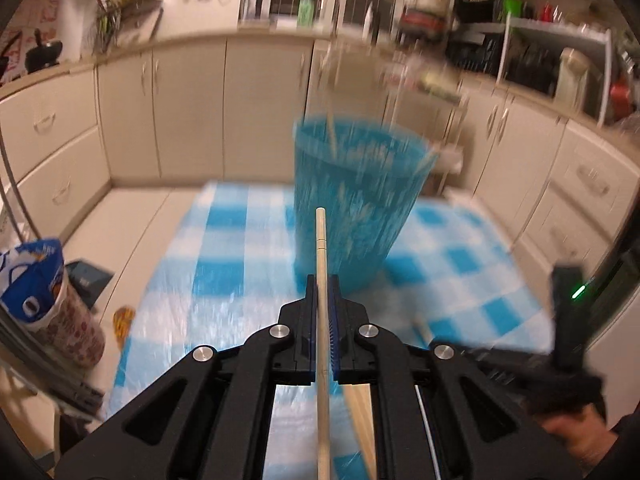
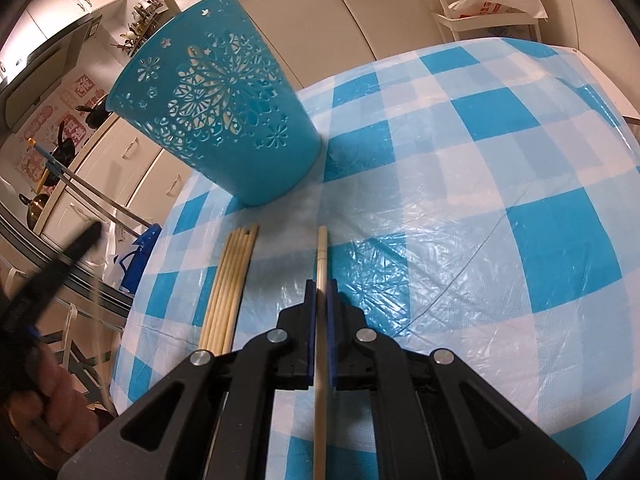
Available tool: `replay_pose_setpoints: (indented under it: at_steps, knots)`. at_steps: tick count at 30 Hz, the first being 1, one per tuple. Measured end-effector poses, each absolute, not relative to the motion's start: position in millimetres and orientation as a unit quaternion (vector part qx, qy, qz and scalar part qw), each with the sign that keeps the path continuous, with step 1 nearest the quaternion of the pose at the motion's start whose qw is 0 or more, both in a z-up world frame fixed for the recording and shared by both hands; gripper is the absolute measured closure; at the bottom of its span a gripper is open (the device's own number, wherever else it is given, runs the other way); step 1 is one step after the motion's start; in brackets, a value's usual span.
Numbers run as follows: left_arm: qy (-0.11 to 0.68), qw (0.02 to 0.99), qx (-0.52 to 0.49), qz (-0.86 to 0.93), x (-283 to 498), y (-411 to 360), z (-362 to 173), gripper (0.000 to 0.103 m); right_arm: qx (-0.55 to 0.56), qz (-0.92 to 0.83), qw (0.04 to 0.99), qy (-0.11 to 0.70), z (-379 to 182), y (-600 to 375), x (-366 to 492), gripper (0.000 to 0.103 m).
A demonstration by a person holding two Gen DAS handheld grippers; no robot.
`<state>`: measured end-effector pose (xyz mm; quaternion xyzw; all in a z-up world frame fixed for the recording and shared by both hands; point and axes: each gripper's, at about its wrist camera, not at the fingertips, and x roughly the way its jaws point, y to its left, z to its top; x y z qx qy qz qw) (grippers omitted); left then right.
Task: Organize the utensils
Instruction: 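Lift the left tool's chopstick over the blue cup and release it inside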
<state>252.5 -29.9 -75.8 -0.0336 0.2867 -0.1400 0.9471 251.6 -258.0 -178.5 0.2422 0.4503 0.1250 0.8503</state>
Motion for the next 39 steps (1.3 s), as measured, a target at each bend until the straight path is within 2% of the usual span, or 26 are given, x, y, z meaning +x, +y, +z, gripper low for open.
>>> replay_pose_setpoints:
  at_steps: [9, 17, 29, 39]
  knots:
    - [0.158, 0.972, -0.080, -0.154, 253, -13, 1, 0.098, 0.244, 0.126, 0.850, 0.449, -179, -259, 251, 0.097]
    - [0.099, 0.978, -0.095, -0.157, 282, -24, 39, 0.098, 0.245, 0.126, 0.850, 0.449, -179, -259, 250, 0.097]
    - [0.047, 0.984, -0.123, -0.122, 370, -60, 42, 0.098, 0.248, 0.128, 0.849, 0.448, -179, -260, 250, 0.097]
    - [0.084, 0.989, -0.094, -0.083, 406, -75, 0, 0.098, 0.251, 0.131, 0.848, 0.447, -180, -260, 250, 0.097]
